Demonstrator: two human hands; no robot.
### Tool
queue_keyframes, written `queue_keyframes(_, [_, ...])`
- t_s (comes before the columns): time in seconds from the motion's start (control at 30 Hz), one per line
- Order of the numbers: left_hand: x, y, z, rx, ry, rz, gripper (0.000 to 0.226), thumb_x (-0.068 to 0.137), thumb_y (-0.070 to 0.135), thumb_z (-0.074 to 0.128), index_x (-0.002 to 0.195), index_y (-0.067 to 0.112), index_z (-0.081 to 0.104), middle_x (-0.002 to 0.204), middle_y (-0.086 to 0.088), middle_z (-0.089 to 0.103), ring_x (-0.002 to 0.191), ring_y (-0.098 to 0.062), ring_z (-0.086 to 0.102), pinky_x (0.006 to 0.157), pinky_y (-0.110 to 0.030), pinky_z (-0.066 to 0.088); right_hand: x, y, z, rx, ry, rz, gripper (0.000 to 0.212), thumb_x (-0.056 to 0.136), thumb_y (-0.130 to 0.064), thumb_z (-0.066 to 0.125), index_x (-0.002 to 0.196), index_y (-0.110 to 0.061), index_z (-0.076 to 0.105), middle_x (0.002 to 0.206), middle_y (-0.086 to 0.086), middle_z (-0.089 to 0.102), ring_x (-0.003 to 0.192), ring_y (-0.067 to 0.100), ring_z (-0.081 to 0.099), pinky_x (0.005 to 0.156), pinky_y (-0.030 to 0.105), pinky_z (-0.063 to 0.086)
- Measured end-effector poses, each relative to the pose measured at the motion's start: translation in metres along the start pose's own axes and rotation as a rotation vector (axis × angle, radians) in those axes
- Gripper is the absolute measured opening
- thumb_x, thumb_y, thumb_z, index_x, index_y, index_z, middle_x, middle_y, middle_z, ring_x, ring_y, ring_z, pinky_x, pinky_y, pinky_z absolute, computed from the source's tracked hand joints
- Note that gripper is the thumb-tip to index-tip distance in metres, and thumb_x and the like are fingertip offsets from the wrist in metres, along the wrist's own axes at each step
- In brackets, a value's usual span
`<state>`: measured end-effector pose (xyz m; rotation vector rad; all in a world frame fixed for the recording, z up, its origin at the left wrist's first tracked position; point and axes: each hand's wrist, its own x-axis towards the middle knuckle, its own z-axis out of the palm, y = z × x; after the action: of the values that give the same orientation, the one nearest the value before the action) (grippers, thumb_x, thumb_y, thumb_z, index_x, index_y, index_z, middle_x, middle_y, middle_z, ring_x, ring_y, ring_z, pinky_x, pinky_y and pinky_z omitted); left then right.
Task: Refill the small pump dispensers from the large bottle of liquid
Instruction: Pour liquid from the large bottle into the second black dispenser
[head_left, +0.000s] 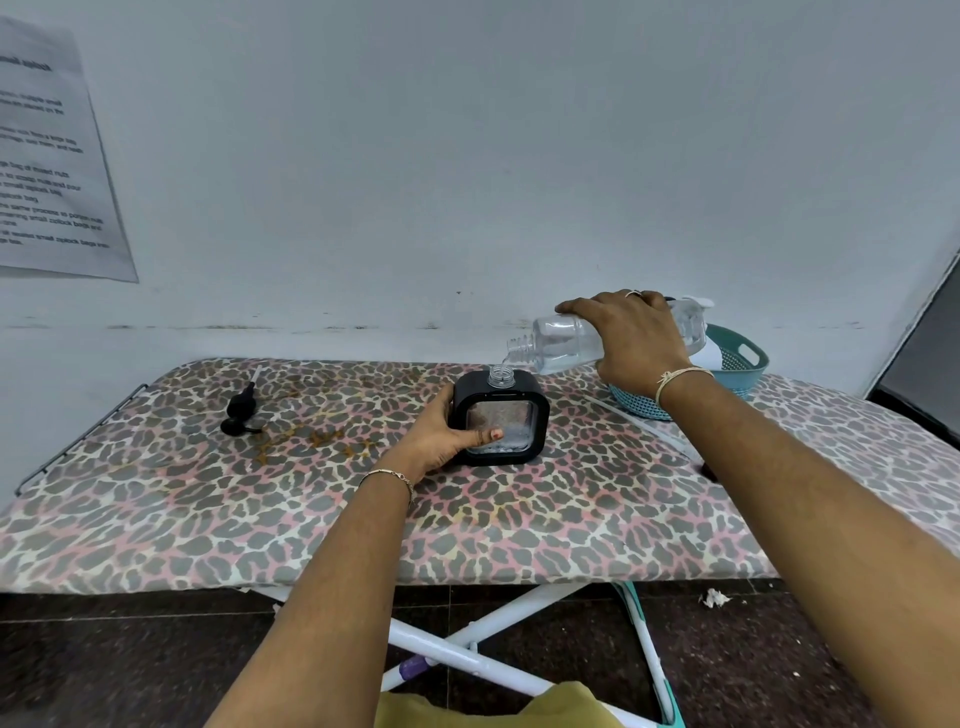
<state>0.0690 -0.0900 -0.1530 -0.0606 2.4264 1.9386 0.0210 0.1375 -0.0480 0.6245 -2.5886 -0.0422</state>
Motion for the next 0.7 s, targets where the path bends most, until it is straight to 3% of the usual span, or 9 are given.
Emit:
queue_keyframes(0.13, [-0.0011,0.0008,0.0,0.004,-0.002,-0.004,0.085,0.069,0.015,0.083,0.139,0.017,0.036,0.127,-0.001,0.053,0.12,-0.018,0.049,0.108,-0.034,0.038,-0.0004,0.0001,0.0012,-0.011,-0.007,0.003,0.074,0.072,-0.003,0.064,0.136,-0.035,0.045,0.117,-0.001,0.062,0.114,0.025,0.053,0.102,0.042,0.03])
queue_keyframes(0.27, [-0.004,0.0034,0.0008,0.01,-0.005,-0.011,0.087,0.071,0.013,0.081,0.143,0.015,0.031,0.118,0.004,0.049,0.118,-0.014,0.046,0.107,-0.029,0.035,-0.0004,0.0008,0.0023,-0.009,-0.013,0.004,0.071,0.073,-0.006,0.065,0.136,-0.035,0.045,0.119,-0.001,0.062,0.115,0.025,0.054,0.103,0.043,0.029])
queue_keyframes(0.33, [-0.0048,0.0037,0.0007,0.014,-0.008,-0.011,0.088,0.071,0.013,0.08,0.143,0.014,0.03,0.123,0.002,0.05,0.117,-0.013,0.046,0.106,-0.029,0.035,-0.0005,0.0008,0.0024,-0.008,-0.009,0.002,0.071,0.073,-0.006,0.065,0.135,-0.035,0.045,0.119,-0.001,0.062,0.115,0.025,0.054,0.103,0.043,0.029])
queue_keyframes(0.7, [-0.0027,0.0029,0.0004,0.028,0.002,-0.035,0.092,0.07,0.017,0.082,0.145,0.016,0.028,0.135,-0.001,0.048,0.125,-0.018,0.044,0.112,-0.036,0.033,-0.0009,-0.0008,-0.0003,-0.02,-0.012,0.001,0.073,0.072,-0.004,0.062,0.136,-0.035,0.044,0.119,-0.001,0.061,0.115,0.025,0.053,0.103,0.043,0.028])
